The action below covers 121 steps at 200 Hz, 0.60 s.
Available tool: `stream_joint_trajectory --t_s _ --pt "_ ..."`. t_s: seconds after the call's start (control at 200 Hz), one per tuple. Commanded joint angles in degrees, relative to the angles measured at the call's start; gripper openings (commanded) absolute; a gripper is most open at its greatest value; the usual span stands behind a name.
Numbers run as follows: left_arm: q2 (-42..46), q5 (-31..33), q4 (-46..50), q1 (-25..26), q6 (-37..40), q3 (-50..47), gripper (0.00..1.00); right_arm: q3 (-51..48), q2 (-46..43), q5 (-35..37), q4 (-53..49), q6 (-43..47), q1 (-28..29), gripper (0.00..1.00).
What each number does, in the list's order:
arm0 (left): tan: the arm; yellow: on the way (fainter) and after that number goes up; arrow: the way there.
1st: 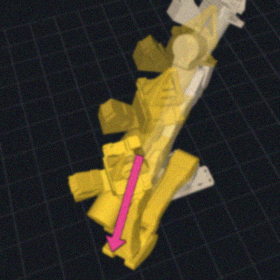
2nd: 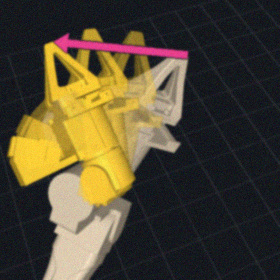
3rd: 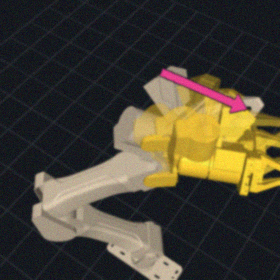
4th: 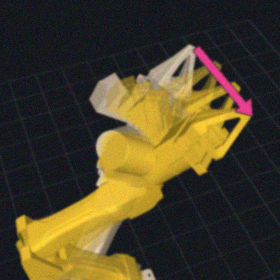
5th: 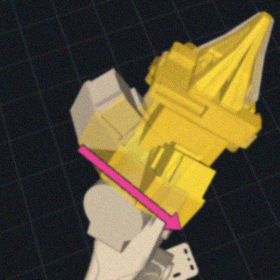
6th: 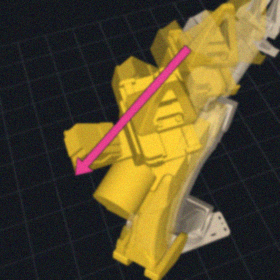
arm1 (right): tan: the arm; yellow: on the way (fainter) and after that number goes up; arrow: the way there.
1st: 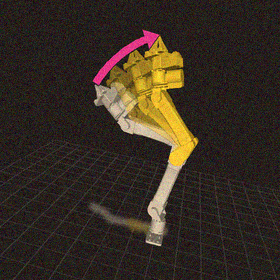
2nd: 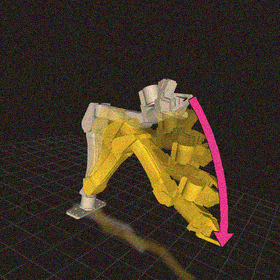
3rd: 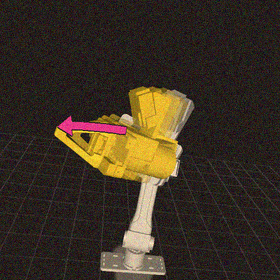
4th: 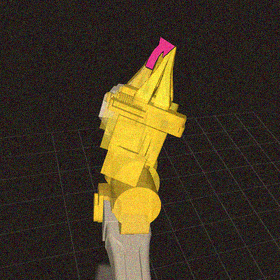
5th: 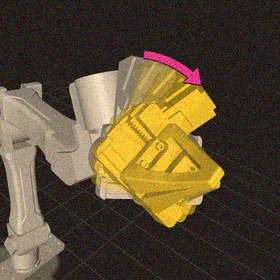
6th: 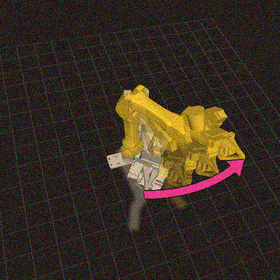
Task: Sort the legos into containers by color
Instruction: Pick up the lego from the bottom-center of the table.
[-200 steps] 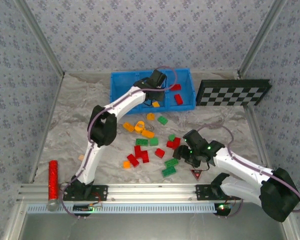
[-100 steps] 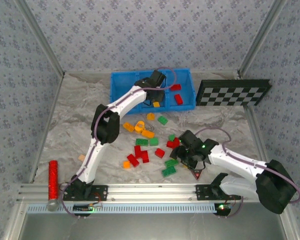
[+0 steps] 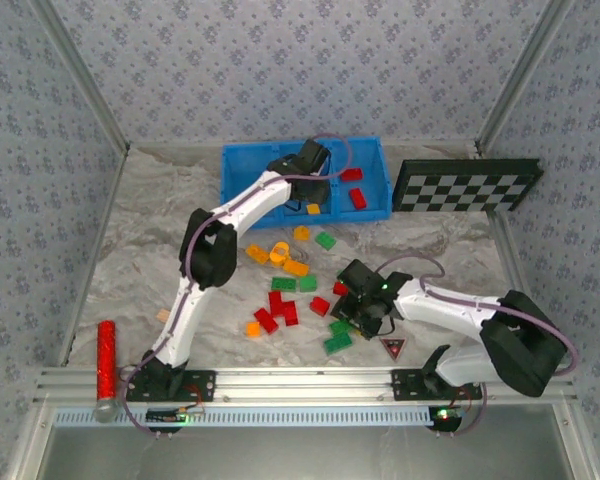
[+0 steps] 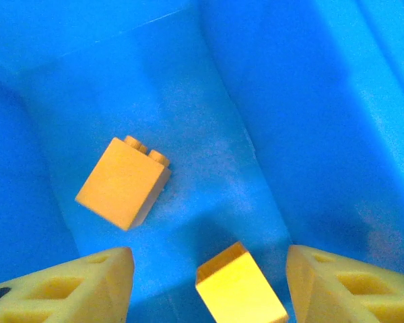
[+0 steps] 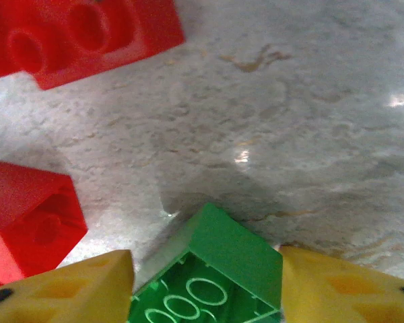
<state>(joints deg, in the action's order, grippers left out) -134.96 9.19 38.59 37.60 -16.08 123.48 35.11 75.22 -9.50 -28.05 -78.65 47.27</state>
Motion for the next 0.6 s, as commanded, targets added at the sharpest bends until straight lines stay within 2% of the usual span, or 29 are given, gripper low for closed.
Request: stream_joint_trajectory --t_s 0.0,0.115,0.305,0.535,0.6 --pt "6.78 -1.19 -0.36 -0.08 1.55 -1.07 0.64 1.70 1.16 2.28 -0.07 -1.68 0.33 0.51" --pt "11.53 -1.57 -1.08 -0.10 1.92 -4.57 0.64 2.28 2.93 2.46 0.27 -1.13 0.45 0.42" --pt "20.15 0.09 -2.37 -0.17 2.94 -10.22 0.65 4.09 7.14 3.21 1.66 2.50 -0.04 0.33" --pt "30.83 2.83 -2.42 -0.50 4.07 -18.05 0.67 12.50 8.12 7.99 -2.61 13.77 -2.41 0.26" --pt "34.48 3.35 -2.28 -0.56 3.66 -20.70 0.67 16.17 7.75 6.45 -5.27 17.51 -3.32 0.26"
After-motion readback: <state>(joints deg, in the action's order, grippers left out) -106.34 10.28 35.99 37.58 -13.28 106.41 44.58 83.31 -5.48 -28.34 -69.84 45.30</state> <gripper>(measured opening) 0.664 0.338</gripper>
